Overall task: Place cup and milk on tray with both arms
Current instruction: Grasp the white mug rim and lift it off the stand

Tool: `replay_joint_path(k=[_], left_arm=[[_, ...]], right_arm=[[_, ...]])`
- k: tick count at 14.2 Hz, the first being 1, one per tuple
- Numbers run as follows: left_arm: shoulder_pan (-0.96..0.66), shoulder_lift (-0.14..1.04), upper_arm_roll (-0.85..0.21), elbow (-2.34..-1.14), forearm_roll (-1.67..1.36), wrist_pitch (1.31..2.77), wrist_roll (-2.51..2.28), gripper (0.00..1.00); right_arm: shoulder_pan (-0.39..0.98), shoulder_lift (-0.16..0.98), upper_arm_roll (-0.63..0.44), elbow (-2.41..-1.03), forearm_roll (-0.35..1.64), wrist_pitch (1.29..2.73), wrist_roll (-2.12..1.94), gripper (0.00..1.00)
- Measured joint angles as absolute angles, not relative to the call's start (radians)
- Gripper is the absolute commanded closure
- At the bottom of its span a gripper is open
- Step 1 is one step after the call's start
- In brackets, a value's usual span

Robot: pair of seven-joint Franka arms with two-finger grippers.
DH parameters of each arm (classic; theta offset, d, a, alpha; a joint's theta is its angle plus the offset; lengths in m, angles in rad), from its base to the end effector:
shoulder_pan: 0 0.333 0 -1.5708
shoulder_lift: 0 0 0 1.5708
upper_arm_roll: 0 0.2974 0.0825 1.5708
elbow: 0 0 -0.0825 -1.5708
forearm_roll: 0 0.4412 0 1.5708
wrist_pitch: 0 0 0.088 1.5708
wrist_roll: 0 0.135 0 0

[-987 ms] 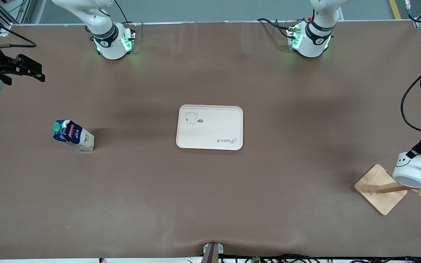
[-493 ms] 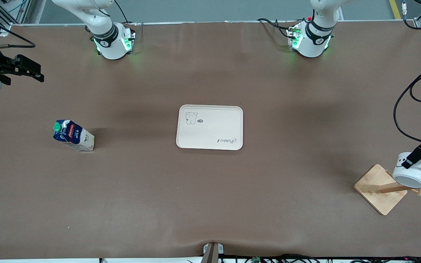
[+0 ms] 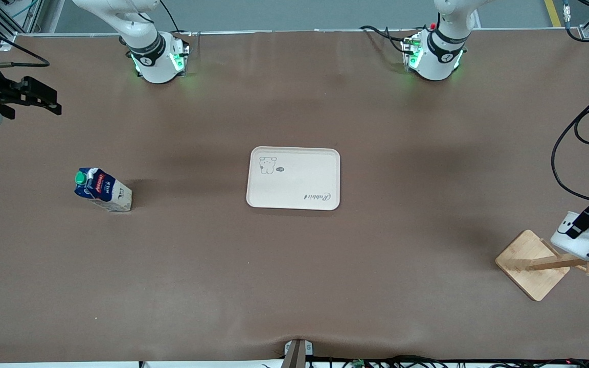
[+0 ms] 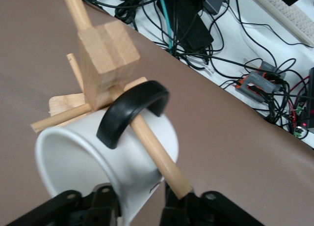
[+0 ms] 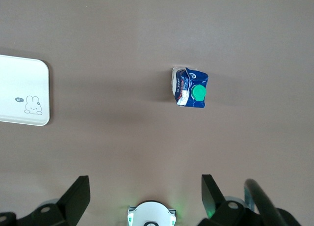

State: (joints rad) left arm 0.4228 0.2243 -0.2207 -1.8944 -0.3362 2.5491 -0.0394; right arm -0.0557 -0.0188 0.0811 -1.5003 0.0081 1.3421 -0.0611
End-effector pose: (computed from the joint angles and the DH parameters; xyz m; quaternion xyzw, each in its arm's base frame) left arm 0.6872 0.1453 0.3630 0.9372 0.2377 0.2216 0.1265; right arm 0.5772 0.0163 0.6075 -0.9966 -0.0437 0.0696 0.0045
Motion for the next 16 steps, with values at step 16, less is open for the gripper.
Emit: replay_joint_path(k=[16], left_arm=[[0.413,0.112,-0.319,-1.859,-0.336,2.308,-0.213,1.0]], right_arm=[[-0.057,-0.017,0.081,-1.501,0.008,1.342,-0.061,0.0]])
